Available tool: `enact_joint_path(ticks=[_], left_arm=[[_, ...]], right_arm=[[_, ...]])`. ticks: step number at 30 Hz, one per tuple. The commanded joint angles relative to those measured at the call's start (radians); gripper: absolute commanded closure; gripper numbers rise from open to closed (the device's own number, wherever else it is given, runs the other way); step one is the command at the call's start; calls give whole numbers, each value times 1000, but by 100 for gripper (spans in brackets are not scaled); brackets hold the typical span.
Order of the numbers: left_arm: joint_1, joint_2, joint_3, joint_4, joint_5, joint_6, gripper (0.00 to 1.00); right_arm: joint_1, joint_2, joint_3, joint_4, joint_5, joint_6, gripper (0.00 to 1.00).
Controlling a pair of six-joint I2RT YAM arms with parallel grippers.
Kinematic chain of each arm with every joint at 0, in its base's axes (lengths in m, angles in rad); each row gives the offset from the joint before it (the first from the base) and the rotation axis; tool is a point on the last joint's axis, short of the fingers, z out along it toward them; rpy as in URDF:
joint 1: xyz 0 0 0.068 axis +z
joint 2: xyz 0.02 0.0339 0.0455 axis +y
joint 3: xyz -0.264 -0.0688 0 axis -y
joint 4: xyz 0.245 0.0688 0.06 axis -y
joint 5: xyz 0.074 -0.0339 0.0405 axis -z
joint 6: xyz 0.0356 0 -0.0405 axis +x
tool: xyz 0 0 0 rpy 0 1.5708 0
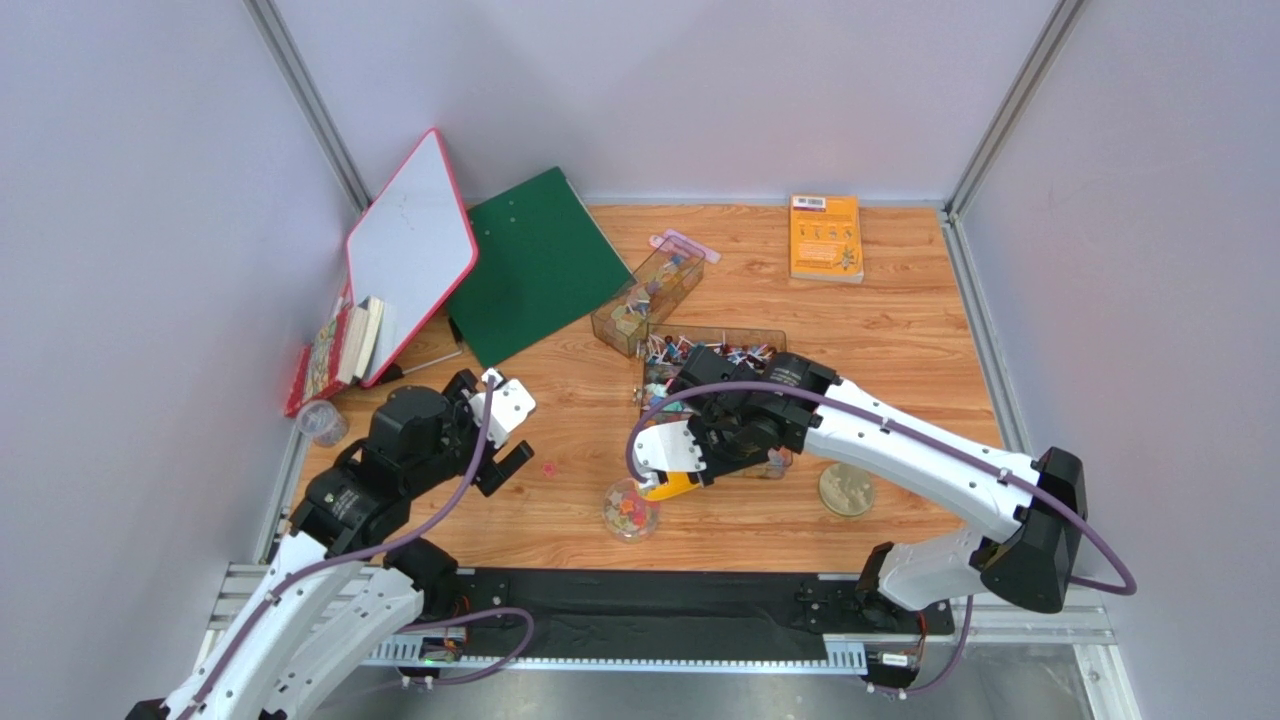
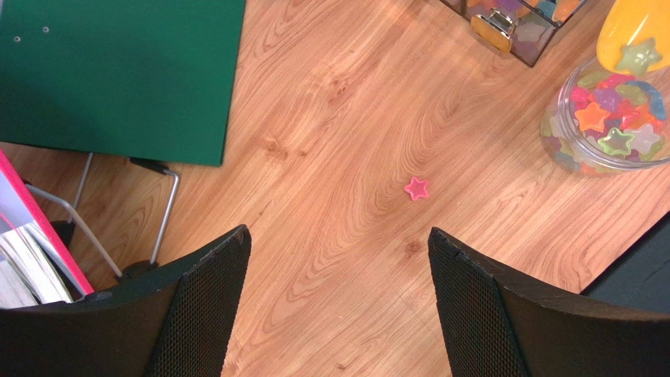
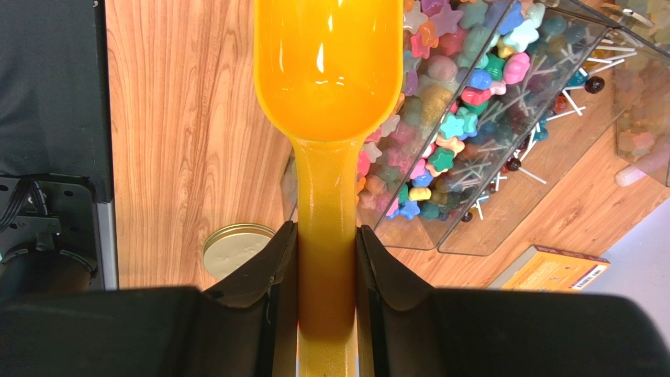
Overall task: Pack the candies
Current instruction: Place the fake candies in the packing bottle, then scoop the fake candies from the storage box.
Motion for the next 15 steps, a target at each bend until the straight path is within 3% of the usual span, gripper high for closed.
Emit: enact_joint_path(ticks=[1,8,15], left_arm=[[6,17,40,50,18,3,11],[6,86,70,93,54,-14,12],[6,288,176,145,93,-20,14]], right_arm=[[7,-17,48,-14,40,8,100],[-71,-102,37,-30,46,2,100],[-395,-88,63,-19,17,-124,100]])
